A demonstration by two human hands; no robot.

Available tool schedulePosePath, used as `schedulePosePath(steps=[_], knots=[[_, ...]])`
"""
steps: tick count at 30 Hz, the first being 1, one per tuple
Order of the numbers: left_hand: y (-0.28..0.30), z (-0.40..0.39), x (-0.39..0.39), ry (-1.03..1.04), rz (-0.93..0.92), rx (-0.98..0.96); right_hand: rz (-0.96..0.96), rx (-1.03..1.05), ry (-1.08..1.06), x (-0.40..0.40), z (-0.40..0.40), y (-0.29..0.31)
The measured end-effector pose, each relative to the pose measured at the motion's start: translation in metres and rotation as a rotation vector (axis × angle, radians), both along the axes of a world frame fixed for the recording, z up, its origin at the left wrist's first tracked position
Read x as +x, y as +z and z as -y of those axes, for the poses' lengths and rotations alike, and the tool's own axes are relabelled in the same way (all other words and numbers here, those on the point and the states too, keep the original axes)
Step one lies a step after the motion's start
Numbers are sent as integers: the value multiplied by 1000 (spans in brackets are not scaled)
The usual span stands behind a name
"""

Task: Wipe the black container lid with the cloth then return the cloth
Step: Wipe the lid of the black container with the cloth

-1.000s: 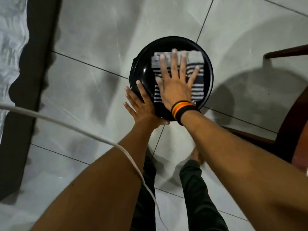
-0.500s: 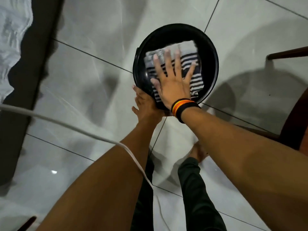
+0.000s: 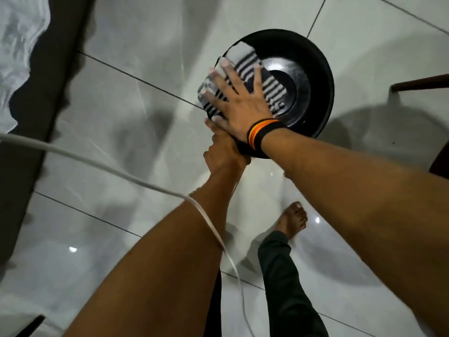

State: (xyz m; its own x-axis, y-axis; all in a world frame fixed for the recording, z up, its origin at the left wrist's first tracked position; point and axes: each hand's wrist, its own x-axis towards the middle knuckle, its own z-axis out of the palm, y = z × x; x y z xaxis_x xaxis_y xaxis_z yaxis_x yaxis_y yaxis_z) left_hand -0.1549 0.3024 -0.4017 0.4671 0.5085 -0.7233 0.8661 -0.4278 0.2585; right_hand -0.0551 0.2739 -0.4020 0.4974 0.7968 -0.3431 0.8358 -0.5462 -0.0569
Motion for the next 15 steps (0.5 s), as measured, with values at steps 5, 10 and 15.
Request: schedulePosePath(steps=[5,10,15], knots=[[4,-2,13,-2,-70,-16,-45,-44,-161,28,-20,5],[2,-3,10,-48,-62,1,-41,-28,-47,26,-5,6],[4,-4,9,-50,-33,-5,-27,-40,232,31,22,4]])
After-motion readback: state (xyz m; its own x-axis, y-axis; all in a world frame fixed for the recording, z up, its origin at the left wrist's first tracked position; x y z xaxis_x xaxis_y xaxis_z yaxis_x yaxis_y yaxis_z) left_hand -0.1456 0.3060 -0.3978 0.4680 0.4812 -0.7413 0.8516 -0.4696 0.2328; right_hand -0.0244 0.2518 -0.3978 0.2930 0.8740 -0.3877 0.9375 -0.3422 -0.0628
